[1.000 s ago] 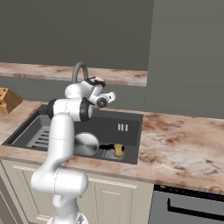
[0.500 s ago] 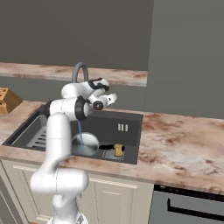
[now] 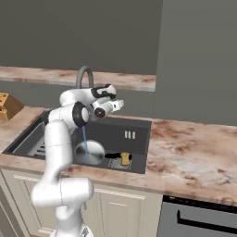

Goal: Pick the pan and sponge and place them into the sink. Then turn on the water.

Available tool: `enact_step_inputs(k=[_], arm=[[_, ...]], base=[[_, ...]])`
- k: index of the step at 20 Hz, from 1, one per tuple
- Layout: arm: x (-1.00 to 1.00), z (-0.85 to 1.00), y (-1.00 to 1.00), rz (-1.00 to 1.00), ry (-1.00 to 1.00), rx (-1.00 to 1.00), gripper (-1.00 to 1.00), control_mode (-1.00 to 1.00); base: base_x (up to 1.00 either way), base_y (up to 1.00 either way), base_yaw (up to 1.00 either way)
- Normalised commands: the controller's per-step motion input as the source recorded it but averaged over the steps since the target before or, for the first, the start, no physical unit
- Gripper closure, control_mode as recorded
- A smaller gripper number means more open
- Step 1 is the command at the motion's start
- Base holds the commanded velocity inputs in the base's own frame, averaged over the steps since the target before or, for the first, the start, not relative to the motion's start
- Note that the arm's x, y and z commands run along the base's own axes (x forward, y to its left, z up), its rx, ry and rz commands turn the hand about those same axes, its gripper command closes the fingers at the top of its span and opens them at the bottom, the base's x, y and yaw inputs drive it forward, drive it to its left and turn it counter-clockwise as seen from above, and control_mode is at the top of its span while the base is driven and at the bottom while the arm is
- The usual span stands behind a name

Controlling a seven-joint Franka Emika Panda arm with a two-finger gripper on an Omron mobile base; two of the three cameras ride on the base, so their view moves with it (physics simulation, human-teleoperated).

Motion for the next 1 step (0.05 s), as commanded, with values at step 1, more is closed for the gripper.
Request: enact_step_inputs(k=[1], arm=[[-0.08, 0.00, 0.00, 0.01, 0.00, 0.07, -1.00, -1.00]], base=[[0.00, 0.00, 0.00]])
